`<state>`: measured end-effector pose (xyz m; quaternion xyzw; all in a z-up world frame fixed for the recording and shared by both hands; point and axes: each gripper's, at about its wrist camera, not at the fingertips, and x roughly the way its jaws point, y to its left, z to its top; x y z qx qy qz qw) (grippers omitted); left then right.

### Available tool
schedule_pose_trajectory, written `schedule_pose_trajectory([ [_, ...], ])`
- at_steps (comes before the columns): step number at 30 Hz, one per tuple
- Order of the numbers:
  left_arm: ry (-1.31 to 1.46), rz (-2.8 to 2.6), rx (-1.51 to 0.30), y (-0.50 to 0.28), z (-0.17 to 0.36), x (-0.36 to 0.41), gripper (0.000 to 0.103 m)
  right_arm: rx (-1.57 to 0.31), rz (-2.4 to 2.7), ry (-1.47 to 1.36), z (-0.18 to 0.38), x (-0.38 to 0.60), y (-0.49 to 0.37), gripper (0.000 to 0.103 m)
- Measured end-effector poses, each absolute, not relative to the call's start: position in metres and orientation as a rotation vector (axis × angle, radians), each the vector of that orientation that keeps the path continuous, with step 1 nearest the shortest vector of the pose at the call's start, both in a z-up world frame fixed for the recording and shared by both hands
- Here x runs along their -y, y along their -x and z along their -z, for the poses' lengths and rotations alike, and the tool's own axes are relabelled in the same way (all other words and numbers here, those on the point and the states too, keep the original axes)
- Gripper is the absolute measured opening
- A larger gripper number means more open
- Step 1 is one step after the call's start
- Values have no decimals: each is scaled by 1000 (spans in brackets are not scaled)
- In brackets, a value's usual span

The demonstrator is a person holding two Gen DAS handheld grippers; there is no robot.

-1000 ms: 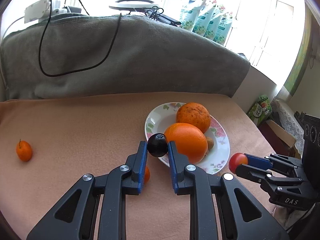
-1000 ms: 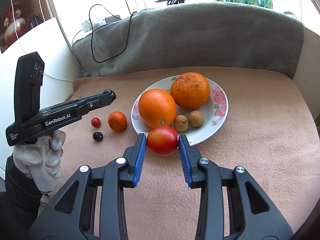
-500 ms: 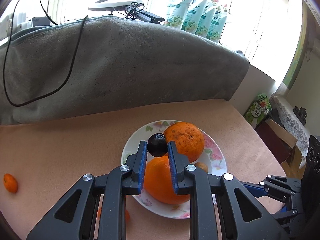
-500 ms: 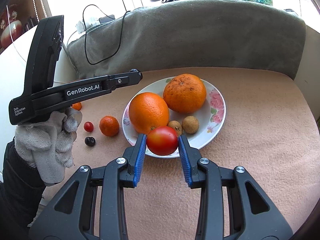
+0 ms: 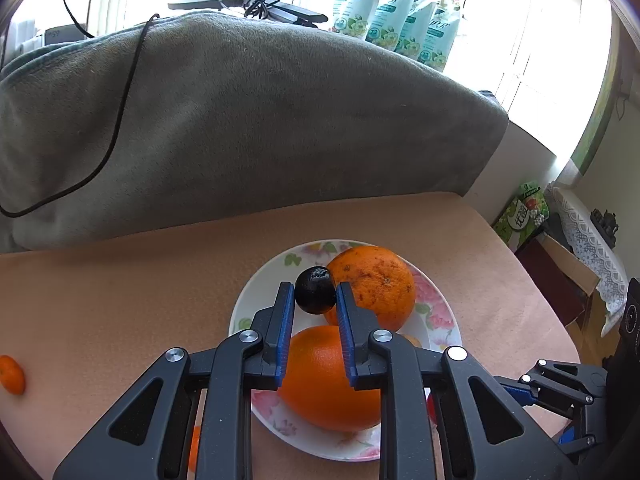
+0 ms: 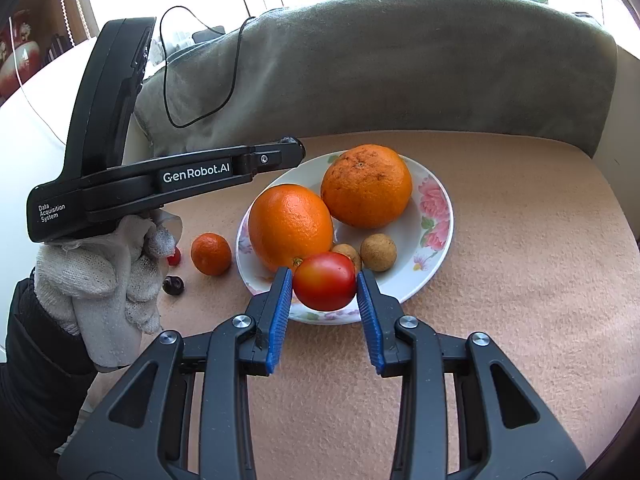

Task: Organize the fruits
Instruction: 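Carry the tomato into the bowl and open the right tool while the left tool drops the plum there, then grasp the small stemmed tangerine with the left tool while the right tool grasps another dark plum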

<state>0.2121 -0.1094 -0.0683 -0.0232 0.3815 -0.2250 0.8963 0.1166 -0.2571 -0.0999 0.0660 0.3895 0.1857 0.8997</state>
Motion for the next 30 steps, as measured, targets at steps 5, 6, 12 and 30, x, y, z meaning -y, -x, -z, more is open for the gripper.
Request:
schedule_pose_trajectory([
  [5, 48, 469, -792, -213, 68, 110, 42, -801, -380, -141, 100, 258, -117, 35],
  [6, 52, 468, -792, -212, 68, 110, 46, -800, -380, -145, 100, 258, -116, 42],
  [12, 57, 462, -785, -210, 65, 107, 58, -771, -380, -149, 94, 258, -113, 66],
  [30, 57, 396, -741, -194, 48, 86, 73, -756, -398, -162, 84, 253, -104, 73],
])
